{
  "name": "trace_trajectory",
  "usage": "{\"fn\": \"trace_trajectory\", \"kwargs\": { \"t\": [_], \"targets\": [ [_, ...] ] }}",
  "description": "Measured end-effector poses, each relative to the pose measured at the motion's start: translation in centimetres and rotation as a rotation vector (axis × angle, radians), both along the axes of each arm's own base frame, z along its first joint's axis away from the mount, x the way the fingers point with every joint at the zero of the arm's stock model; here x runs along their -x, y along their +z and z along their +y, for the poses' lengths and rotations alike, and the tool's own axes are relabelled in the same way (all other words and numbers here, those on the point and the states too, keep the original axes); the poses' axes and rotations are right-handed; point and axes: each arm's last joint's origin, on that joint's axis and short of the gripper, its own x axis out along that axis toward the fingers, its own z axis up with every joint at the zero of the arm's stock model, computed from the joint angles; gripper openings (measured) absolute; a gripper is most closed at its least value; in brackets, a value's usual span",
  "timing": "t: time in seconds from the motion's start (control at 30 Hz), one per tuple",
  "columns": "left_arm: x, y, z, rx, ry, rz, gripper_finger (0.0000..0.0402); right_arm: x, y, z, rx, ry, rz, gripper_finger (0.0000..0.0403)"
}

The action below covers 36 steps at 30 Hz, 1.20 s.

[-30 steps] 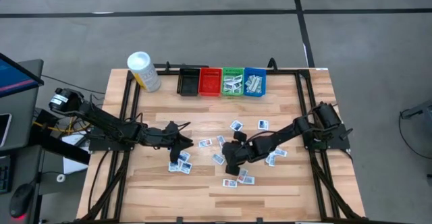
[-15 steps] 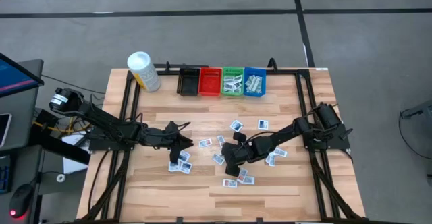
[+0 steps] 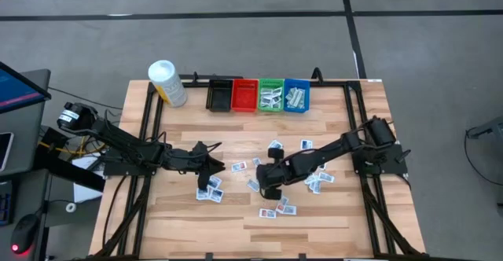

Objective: Pick & Place First Aid Supplies
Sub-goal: Put the towelette pack into the green bin

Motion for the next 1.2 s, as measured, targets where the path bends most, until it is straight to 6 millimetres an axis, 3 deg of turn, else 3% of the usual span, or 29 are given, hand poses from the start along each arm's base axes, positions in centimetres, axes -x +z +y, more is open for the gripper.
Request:
{"fn": "trace_trajectory", "kwargs": {
  "t": [0.33, 0.53, 0.93, 1.2],
  "targets": [
    [0.7, -1.0, 0.4, 0.009, 0.062, 0.008, 0.0091, 0.2, 6.4, -4.7, 0.133, -0.049, -0.163, 0.0009],
    [1.2, -1.5, 0.8, 0.016, 0.134, -0.014, 0.0091, 0.4, 8.2, -8.2, 0.18, -0.081, -0.193, 0.0007],
    [1.7, -2.4, 3.5, 0.028, 0.29, -0.062, 0.0091, 0.4, 8.3, -15.5, 0.22, -0.135, -0.173, 0.0008],
    [1.9, -2.6, 6.1, 0.038, 0.43, -0.09, 0.0091, 2.0, 8.3, -22.2, 0.173, -0.196, -0.156, 0.0009]
  ]
}}
